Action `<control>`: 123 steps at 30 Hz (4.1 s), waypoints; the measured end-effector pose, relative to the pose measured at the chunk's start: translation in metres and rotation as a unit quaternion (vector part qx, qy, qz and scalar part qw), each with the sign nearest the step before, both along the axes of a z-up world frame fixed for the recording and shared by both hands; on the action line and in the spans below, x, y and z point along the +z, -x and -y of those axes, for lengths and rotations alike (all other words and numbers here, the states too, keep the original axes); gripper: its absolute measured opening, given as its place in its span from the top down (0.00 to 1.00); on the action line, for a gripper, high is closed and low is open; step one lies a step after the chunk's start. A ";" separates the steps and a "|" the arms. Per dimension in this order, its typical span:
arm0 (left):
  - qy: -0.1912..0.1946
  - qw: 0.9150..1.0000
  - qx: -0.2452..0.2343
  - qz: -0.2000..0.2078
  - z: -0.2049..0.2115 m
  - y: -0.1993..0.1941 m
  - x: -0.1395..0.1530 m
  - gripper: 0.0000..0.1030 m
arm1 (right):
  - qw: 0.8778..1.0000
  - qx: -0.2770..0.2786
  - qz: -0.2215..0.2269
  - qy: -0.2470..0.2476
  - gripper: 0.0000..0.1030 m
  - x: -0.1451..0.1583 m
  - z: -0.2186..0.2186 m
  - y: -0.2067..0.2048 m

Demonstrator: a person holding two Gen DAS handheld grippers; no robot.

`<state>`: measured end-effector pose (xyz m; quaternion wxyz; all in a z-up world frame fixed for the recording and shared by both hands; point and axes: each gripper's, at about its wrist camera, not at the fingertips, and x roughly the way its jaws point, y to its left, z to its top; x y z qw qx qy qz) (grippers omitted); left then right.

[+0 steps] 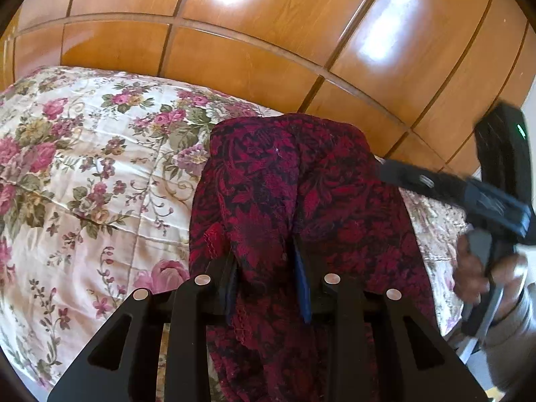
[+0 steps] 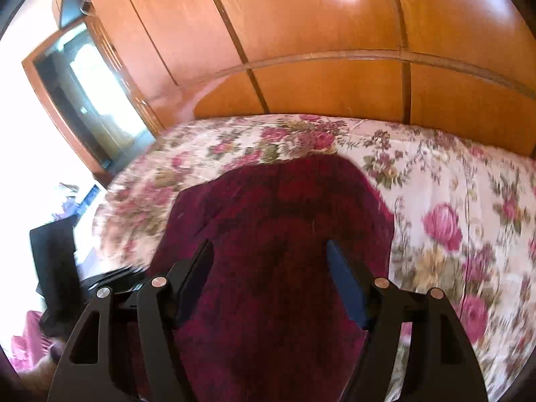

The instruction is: Fold small clothes

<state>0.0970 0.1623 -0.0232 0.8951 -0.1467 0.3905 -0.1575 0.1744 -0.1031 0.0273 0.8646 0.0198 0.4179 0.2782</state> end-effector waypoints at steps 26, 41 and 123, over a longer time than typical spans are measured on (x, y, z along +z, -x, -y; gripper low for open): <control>-0.119 0.990 0.077 0.012 0.008 0.019 -0.001 0.31 | 0.997 -0.049 -0.025 -0.059 0.02 -0.036 0.046 0.013; -0.104 0.991 0.080 0.005 0.002 0.017 -0.004 0.17 | 0.946 -0.007 -0.198 -0.258 0.02 -0.104 0.093 0.018; -0.097 0.988 -0.120 0.001 0.370 -0.093 0.006 0.12 | 0.923 -0.377 0.043 0.067 0.14 -0.040 0.327 0.009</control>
